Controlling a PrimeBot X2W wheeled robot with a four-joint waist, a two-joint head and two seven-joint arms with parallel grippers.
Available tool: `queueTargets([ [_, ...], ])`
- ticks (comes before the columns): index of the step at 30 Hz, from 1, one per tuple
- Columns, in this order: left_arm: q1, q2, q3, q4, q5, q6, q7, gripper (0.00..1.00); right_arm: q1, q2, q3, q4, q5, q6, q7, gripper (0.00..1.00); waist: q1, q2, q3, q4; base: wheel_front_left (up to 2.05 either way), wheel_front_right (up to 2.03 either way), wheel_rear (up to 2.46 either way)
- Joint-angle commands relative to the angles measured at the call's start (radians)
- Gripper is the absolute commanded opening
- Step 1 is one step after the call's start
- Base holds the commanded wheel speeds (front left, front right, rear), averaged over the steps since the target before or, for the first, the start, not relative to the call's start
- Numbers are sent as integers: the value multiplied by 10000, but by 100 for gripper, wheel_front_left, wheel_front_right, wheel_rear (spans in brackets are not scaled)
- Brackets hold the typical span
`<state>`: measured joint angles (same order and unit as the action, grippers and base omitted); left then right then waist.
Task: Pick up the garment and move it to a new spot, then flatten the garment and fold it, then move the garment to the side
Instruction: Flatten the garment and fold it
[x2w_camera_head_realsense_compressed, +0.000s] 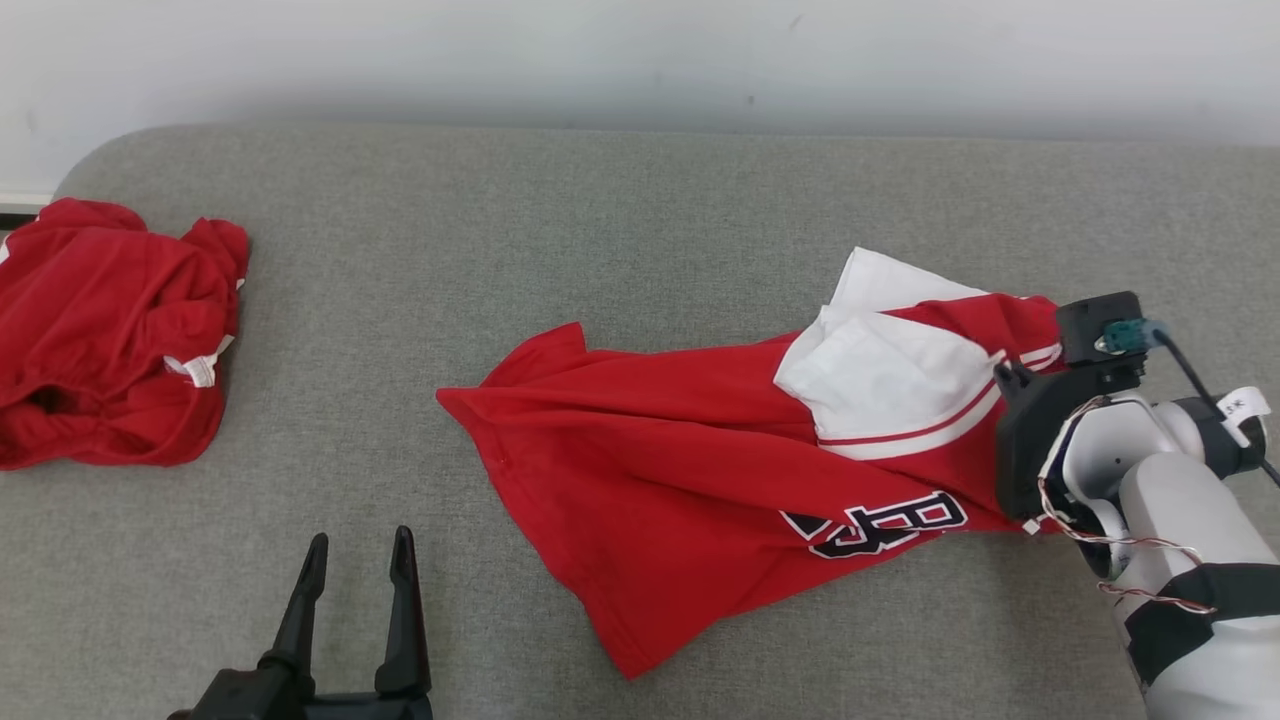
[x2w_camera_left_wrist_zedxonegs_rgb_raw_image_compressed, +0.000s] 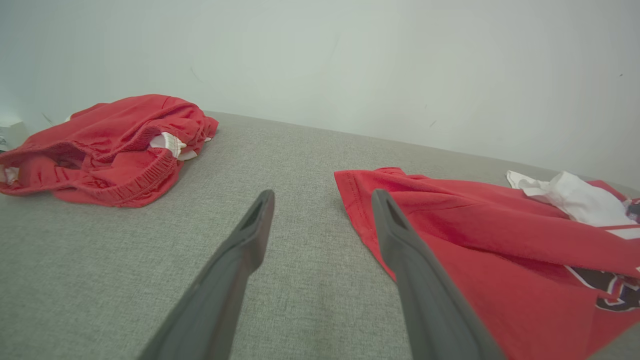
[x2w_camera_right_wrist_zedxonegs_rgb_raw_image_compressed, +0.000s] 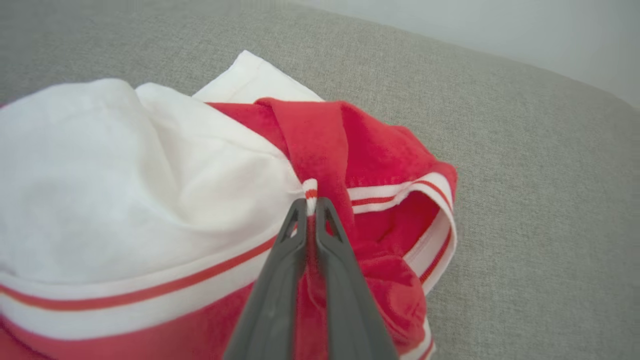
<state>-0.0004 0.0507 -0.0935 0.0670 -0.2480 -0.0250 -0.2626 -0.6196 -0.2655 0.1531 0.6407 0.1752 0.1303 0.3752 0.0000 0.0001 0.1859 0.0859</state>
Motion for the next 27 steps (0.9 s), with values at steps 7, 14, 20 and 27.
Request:
queueTargets([
  [7,185,-6,140,-5,-54,56,-32,100,918,146,-1570,-992,525,9,-494,0,0,-1,-290,-266,0,0,0],
  [14,251,-3,146,13,5,7,-32,100,2384,569,-3393,-2228,189,9,-296,0,0,-1,-427,-501,0,0,0],
  [20,171,-3,147,53,76,0,-32,100,3472,1237,-4409,-3250,-295,7,-673,0,0,-1,-476,-576,0,0,0],
  [27,147,-4,166,92,110,-65,-32,100,4217,1823,-5267,-3392,-719,9,-439,0,0,-1,-499,-622,0,0,0],
])
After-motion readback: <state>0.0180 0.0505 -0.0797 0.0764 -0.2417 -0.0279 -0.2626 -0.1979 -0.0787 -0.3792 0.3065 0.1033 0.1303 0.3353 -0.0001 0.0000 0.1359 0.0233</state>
